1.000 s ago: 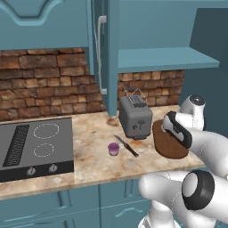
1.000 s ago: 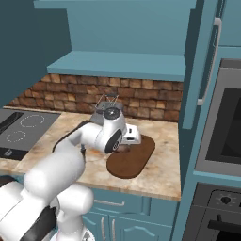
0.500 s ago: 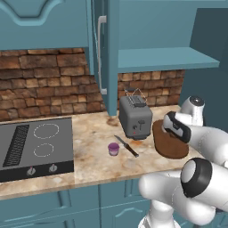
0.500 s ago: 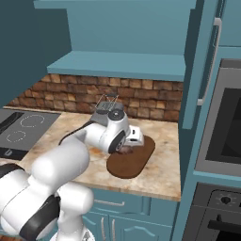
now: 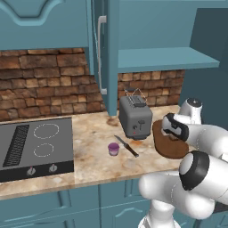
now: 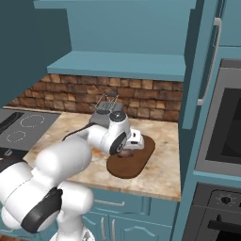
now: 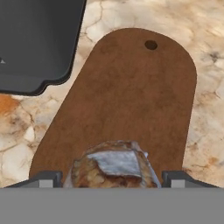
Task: Pick the bread, place it on the cutting board, pick the jam, place it on the counter, and close the cabinet.
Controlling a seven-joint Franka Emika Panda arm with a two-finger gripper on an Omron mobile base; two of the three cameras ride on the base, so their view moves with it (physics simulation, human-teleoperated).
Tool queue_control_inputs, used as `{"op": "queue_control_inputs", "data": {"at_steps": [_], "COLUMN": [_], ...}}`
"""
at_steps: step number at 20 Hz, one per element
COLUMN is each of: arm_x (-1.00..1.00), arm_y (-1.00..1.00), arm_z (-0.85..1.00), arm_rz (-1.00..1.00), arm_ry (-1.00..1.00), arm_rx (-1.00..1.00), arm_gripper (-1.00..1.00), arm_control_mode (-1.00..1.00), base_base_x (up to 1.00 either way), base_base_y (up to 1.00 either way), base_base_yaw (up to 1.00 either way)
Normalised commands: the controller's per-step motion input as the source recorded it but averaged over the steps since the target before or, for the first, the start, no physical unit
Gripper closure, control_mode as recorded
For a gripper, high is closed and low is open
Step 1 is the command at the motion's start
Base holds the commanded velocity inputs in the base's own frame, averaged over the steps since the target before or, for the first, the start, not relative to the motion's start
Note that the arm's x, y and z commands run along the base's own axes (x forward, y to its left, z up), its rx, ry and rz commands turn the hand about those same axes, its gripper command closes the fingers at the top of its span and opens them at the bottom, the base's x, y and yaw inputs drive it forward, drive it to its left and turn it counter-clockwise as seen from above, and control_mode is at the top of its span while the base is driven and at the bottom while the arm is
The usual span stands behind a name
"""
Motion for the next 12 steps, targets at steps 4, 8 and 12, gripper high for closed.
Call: {"op": "queue_control_inputs", "data": {"at_steps": [4, 8, 12], "arm_x": [0.03, 0.01, 0.01], "arm_y": [0.0, 0.0, 0.0], "arm_z": [-0.18, -0.19, -0.13], "arm_rz": [0.0, 0.0, 0.0], "arm_ry": [0.04, 0.03, 0.04], "arm_rx": [0.0, 0.0, 0.0], "arm_gripper": [1.0, 1.0, 1.0], "arm_control_mode": [-1.0, -1.0, -1.0], "base_base_x": [0.0, 0.0, 0.0], "base_base_y": [0.0, 0.0, 0.0], "base_base_yaw": [0.0, 0.0, 0.0]}}
